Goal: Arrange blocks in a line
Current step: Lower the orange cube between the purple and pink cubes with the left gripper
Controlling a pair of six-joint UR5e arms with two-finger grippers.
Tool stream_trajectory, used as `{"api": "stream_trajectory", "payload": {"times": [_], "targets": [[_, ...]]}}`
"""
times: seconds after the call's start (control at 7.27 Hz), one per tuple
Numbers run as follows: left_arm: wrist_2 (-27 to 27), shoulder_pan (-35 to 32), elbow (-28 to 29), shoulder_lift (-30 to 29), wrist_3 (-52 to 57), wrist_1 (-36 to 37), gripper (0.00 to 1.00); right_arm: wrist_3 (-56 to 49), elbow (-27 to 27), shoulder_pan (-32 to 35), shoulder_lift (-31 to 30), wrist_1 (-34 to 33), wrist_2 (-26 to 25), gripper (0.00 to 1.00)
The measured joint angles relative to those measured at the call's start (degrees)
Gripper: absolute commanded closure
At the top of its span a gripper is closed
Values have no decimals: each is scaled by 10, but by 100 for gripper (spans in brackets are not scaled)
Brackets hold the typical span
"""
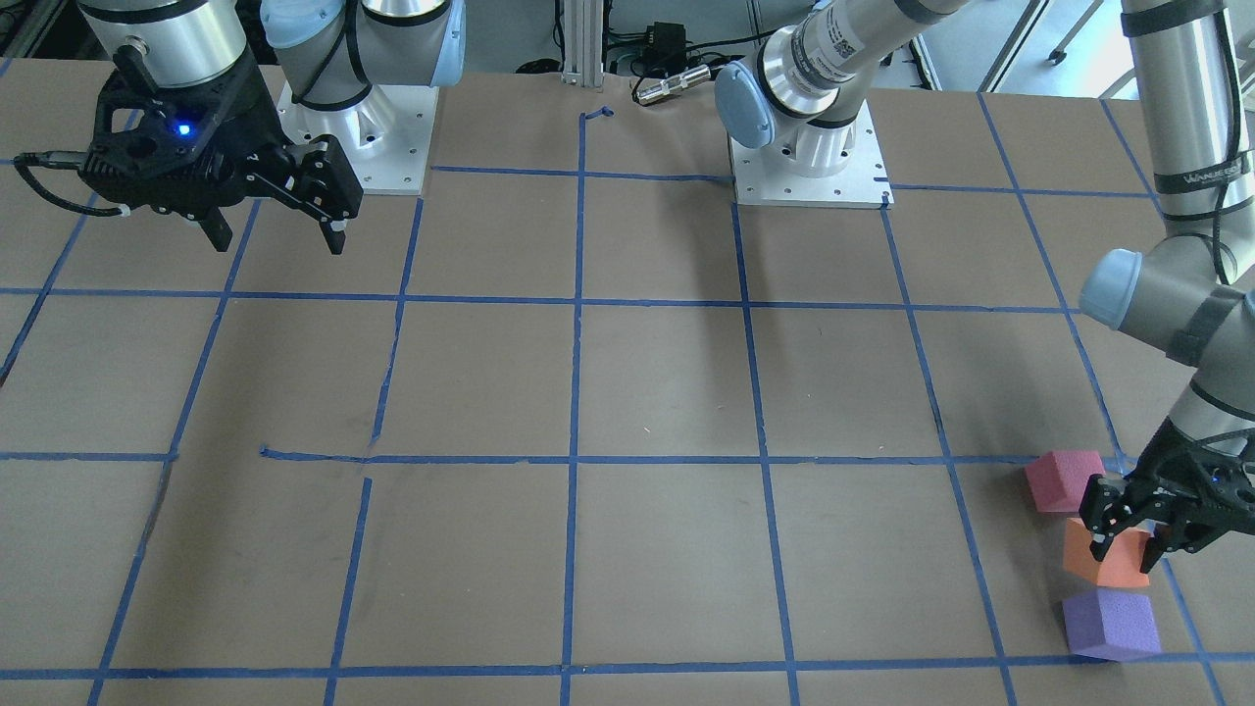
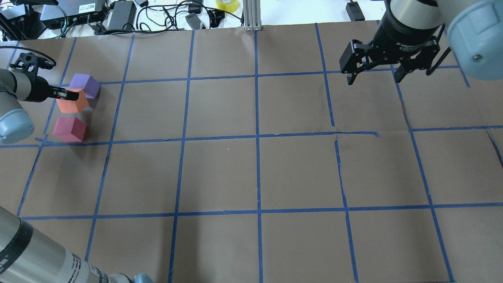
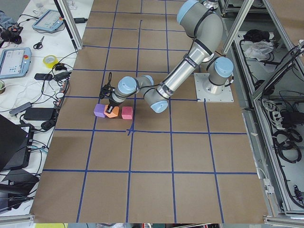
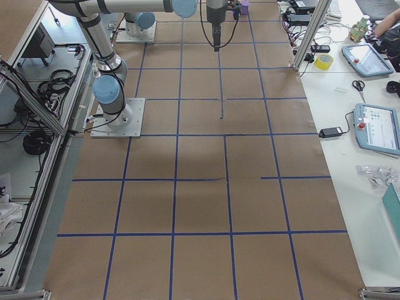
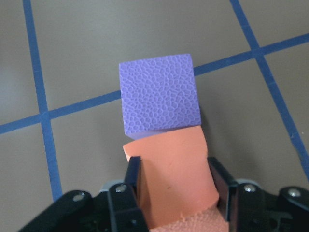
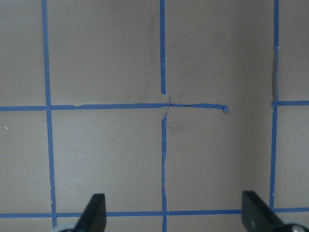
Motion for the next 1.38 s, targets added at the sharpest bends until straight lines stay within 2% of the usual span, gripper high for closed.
{"api": "stream_trajectory", "payload": {"times": [0.14,0.28,0.41,0.55,0.83,1.1,1.38], "targets": [[0,0,-2,-1,-5,0,99,0,1,0,0,0,-1,0],[0,1,-2,-1,-14,-1,57,-1,2,0,0,0,-1,0],[1,1,-3,-1,-21,-2,53,-1,3,0,0,0,-1,0],[3,1,-3,-1,-25,-3,32,-1,3,0,0,0,-2,0],[6,1,-3,-1,-27,-8,0,-1,3,0,0,0,-5,0],[12,3,-6,10,-31,-23,0,-1,4,-1,-1,0,-7,0],[56,-1,-4,46,-34,-59,0,-1,4,0,-1,0,-8,0]]}}
